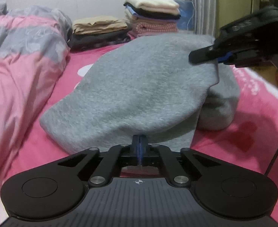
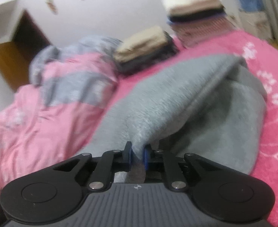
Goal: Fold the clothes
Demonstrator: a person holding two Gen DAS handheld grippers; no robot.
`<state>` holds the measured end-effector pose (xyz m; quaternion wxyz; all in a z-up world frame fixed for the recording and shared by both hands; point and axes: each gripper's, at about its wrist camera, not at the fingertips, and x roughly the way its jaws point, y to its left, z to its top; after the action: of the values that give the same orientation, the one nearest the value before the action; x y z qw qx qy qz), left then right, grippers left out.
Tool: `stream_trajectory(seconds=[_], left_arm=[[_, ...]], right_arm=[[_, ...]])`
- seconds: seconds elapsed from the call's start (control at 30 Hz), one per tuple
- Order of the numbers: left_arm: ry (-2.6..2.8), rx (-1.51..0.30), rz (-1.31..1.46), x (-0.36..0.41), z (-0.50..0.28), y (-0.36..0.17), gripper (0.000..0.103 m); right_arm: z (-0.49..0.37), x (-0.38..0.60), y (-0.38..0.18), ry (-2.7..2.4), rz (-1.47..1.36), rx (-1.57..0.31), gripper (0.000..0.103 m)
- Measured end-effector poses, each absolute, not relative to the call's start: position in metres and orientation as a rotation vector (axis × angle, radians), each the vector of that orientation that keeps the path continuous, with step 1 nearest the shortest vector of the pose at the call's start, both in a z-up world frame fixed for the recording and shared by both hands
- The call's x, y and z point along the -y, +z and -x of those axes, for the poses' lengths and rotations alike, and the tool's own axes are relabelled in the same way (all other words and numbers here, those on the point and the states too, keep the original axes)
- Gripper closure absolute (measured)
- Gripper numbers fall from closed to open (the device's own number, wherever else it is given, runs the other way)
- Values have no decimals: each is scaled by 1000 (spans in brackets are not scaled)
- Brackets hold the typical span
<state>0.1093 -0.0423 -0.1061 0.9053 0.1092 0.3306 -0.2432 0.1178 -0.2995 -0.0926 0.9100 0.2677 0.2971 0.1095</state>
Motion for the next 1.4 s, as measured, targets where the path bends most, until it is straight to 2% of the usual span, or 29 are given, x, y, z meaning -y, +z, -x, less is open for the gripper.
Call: stream_trajectory(seconds=[0.4, 0.57, 0.73, 0.8, 0.83, 0.9, 0.97, 1.03, 1.17, 1.3, 1.33, 1.4], left_arm=[[-740, -692, -80, 0, -61, -59, 103], [-826, -740, -12, -23, -57, -51, 103], [-868, -799, 71, -41, -63, -51, 103], [-884, -823, 105, -48, -65, -50, 99], [-870, -823, 128, -49, -70, -51, 94], [-823, -809, 166, -49, -83, -52, 78], [-761, -779, 166, -44, -97, -56, 55], [-735, -771, 152, -37, -106, -56, 41], [-757, -769, 87, -18, -115, -67, 27], [-763, -782, 69, -10, -110, -79, 23], [-764, -788, 70, -8, -108, -82, 26], [-772, -808, 77, -7, -103, -86, 40]], right_arm=[[-24, 271, -55, 468, -455, -539, 92], [35, 251, -60, 572, -402, -611, 92], [69, 240, -94, 578, -417, -767, 92], [75, 241, -109, 564, -440, -828, 92], [78, 241, -115, 558, -448, -854, 92], [84, 239, -120, 557, -451, -894, 92], [91, 237, -117, 570, -442, -916, 92], [97, 236, -109, 582, -431, -933, 91], [116, 245, -92, 573, -403, -1035, 88], [141, 269, -61, 487, -328, -1055, 86], [141, 278, -51, 449, -336, -1028, 83], [133, 296, -33, 370, -369, -955, 75]])
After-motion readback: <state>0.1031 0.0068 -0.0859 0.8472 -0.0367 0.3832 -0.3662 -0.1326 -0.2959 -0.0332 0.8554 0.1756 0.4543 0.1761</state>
